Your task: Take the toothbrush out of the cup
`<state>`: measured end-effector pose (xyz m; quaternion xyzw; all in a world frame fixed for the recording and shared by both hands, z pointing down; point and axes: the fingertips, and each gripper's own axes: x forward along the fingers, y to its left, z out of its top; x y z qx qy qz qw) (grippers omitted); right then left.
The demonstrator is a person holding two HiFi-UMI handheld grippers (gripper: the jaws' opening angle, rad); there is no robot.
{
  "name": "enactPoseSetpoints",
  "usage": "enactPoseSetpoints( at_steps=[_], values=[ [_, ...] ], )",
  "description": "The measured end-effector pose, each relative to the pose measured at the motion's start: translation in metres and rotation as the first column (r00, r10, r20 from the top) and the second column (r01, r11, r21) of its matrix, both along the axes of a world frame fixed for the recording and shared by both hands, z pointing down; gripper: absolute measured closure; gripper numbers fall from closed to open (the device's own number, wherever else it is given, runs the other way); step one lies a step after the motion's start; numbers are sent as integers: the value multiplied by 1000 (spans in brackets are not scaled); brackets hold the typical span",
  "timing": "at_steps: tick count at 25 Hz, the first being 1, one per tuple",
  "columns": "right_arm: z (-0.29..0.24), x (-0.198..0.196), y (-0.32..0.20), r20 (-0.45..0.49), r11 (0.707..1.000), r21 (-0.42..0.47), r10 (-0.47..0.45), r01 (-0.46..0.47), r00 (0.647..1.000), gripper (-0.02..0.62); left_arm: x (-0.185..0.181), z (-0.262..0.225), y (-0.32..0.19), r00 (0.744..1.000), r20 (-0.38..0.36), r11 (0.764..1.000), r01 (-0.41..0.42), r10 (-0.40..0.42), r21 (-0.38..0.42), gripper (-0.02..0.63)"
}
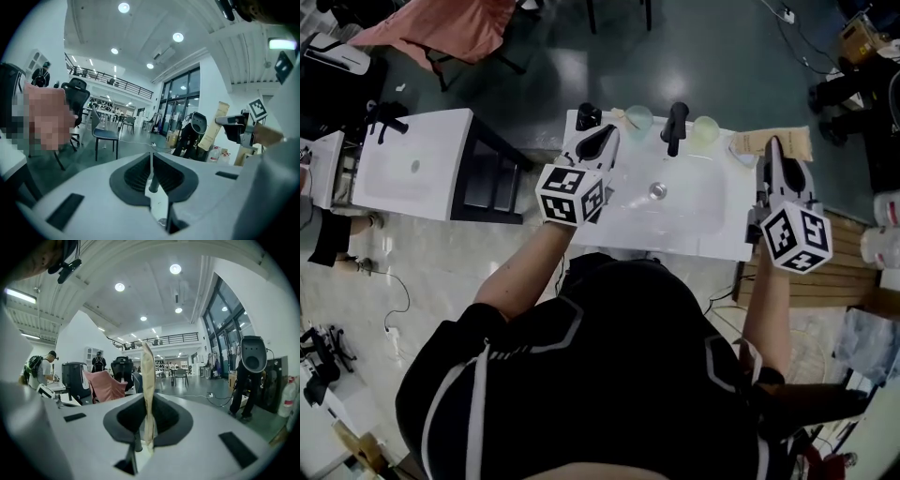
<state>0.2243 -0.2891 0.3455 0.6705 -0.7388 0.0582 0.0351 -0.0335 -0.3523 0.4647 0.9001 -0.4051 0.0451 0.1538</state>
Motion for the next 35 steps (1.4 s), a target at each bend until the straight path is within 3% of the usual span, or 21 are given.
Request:
enactPoseSetpoints(
  at_steps=[8, 18, 32, 35],
  values=[
    [13, 13, 14, -17, 997, -31, 64, -65, 998, 558, 16, 50, -11, 999, 36, 998, -28, 30, -56, 597],
    [30, 20, 42, -25, 988, -72, 134, -135, 991, 558, 33, 121, -40, 990, 131, 986, 72, -53, -149, 388],
    [45, 30, 76, -59, 976, -101, 186, -191, 981, 558, 49, 146, -88, 984, 110, 978, 154, -139, -139, 394],
    [44, 33, 79, -62, 975, -98, 195, -200, 979, 558, 47, 146, -94, 982, 119, 977, 164, -149, -132, 434]
  ],
)
